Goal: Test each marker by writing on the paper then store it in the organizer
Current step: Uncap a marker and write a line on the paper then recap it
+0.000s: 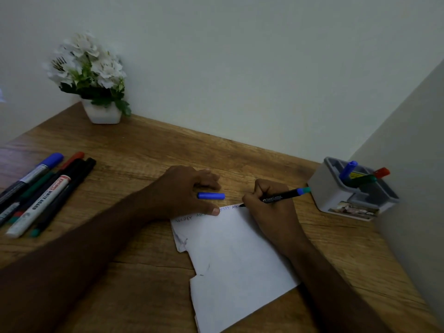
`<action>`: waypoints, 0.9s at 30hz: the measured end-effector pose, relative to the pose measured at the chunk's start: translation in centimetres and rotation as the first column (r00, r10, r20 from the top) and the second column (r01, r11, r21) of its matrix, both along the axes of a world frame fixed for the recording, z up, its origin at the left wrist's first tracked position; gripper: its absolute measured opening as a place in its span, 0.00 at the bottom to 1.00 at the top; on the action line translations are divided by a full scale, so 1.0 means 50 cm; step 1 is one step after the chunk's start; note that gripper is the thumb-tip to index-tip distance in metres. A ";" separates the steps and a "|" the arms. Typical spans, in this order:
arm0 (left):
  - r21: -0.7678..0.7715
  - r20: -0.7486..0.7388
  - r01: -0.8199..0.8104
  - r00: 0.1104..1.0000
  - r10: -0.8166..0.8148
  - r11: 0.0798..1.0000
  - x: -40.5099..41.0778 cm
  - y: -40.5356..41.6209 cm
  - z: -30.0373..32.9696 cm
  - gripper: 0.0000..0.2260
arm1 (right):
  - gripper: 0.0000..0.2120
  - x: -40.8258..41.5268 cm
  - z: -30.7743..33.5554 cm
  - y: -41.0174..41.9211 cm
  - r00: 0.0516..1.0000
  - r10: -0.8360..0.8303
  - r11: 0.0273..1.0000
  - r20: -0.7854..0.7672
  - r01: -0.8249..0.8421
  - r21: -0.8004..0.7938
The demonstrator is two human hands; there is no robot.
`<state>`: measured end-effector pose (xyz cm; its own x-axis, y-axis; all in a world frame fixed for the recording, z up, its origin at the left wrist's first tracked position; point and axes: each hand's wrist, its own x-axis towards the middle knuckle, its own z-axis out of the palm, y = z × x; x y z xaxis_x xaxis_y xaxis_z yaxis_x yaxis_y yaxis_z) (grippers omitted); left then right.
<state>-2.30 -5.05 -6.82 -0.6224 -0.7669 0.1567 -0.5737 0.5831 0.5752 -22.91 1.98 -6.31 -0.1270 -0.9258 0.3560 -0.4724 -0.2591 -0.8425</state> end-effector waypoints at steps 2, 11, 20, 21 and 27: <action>0.003 0.003 0.003 1.000 -0.003 1.000 -0.001 0.001 0.001 0.28 | 0.12 0.000 0.000 0.001 1.000 -0.001 1.000 0.006 0.001 -0.003; 0.017 0.022 -0.005 1.000 0.005 1.000 -0.001 -0.002 0.000 0.28 | 0.15 0.001 0.003 -0.004 1.000 -0.028 1.000 0.006 0.028 0.004; 0.023 0.033 0.004 0.999 -0.004 1.000 -0.001 -0.003 0.001 0.29 | 0.15 0.000 0.001 -0.003 0.999 -0.028 1.000 0.017 0.028 -0.005; 0.028 0.032 0.005 0.999 -0.006 1.000 -0.001 -0.003 0.000 0.29 | 0.16 -0.001 0.001 -0.003 0.999 -0.046 0.999 0.025 0.046 -0.011; 0.051 0.014 0.008 1.000 -0.008 0.999 0.002 -0.002 0.000 0.33 | 0.16 0.001 0.003 -0.003 0.998 -0.053 0.998 0.027 0.053 0.018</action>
